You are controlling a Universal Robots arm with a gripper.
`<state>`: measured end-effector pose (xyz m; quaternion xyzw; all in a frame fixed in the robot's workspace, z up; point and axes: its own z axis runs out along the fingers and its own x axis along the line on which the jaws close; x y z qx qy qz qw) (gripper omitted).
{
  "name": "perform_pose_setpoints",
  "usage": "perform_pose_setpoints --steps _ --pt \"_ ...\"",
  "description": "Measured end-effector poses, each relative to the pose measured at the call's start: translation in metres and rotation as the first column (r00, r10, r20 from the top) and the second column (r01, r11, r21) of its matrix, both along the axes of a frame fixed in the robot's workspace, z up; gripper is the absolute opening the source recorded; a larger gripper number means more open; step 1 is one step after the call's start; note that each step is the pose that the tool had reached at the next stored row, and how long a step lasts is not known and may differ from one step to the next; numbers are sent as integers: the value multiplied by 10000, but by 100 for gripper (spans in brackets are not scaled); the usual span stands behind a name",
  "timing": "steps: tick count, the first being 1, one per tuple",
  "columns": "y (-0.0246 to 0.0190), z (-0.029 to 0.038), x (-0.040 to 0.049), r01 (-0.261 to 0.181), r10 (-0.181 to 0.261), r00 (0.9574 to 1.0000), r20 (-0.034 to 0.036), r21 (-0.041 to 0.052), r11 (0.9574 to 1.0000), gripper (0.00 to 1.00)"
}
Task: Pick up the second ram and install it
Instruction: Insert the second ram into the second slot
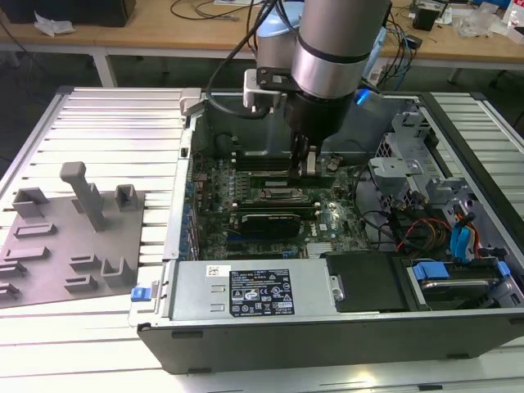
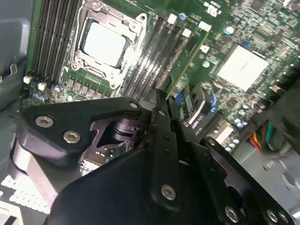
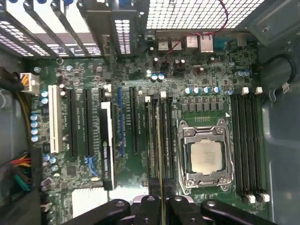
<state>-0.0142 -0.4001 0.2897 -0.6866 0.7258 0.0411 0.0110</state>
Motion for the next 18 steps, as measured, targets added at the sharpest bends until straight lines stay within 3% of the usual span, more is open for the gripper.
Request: perform_pose_setpoints --steps 3,6,8,10,13,18 --pt "52 -96 -20 -1 1 10000 1 1 10000 14" --pt "60 -157 -31 -1 1 10000 0 1 10000 14" --pt "65 -236 -49 -1 1 10000 0 1 10000 14" --pt "97 -317 -74 -1 1 10000 0 -4 10000 14" --pt "127 -382 -107 -1 1 10000 0 -35 10000 14" --pt "133 -516 -116 1 -1 10000 0 -35 10000 14"
